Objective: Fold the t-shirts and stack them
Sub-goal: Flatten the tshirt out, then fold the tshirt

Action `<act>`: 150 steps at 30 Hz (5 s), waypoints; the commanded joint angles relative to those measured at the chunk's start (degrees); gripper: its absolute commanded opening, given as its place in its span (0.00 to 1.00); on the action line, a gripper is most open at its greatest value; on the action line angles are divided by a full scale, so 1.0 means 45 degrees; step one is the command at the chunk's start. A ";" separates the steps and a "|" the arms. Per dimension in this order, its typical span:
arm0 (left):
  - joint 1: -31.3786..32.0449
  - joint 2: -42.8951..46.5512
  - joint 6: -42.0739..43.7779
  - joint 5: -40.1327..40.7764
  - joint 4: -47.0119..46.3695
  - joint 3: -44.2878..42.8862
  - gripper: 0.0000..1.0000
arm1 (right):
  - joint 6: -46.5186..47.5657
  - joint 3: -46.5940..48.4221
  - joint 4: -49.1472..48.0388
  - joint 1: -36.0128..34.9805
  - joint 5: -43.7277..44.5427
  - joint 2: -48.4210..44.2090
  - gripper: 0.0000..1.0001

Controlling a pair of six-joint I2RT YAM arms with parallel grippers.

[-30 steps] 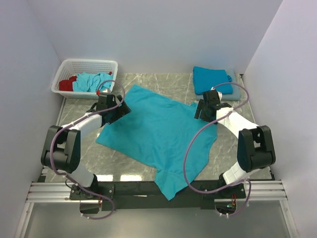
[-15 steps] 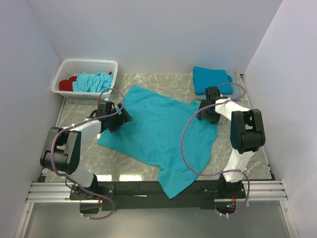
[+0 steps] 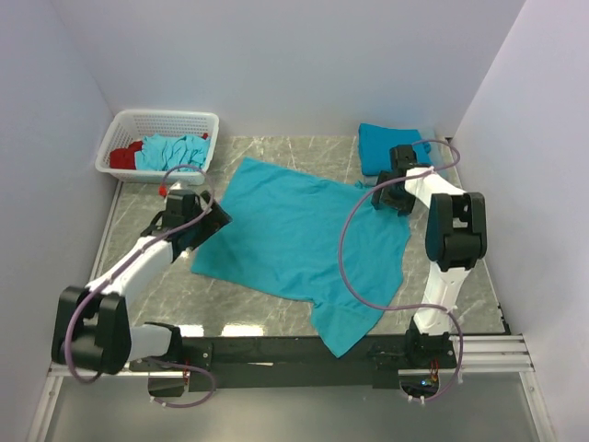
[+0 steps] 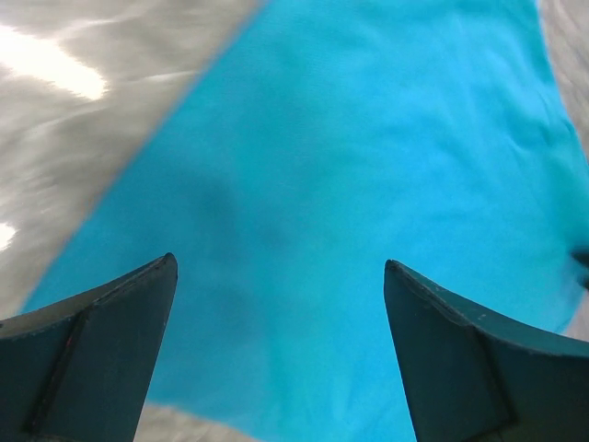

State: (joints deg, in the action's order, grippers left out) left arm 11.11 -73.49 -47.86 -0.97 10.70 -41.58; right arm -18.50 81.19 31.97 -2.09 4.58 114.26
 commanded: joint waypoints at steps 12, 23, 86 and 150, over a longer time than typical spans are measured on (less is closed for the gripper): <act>-0.1474 0.3771 -0.2566 0.2169 0.4358 0.2560 0.96 | -0.0478 -0.1849 -0.0658 -0.1567 0.1677 -0.5897 0.80; -0.1474 0.3661 -0.2940 0.2247 0.3306 0.3460 0.55 | -0.0420 -0.1811 -0.0658 -0.2211 0.1893 -0.5742 0.79; -0.1474 0.5433 -0.1963 0.1467 0.2310 0.4846 0.01 | -0.2177 -0.9058 0.2115 -1.6665 -0.2094 -0.6759 0.28; -0.1454 -0.2357 -0.2706 0.0978 -0.1674 -0.1693 0.01 | 0.0537 -0.3765 0.3894 -0.5690 0.0664 -0.8888 0.00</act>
State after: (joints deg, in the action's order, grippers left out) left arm 4.69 -81.65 -62.39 4.93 7.07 -44.73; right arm -18.46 61.04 53.15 -29.39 7.84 73.34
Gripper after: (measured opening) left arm 0.016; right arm 0.008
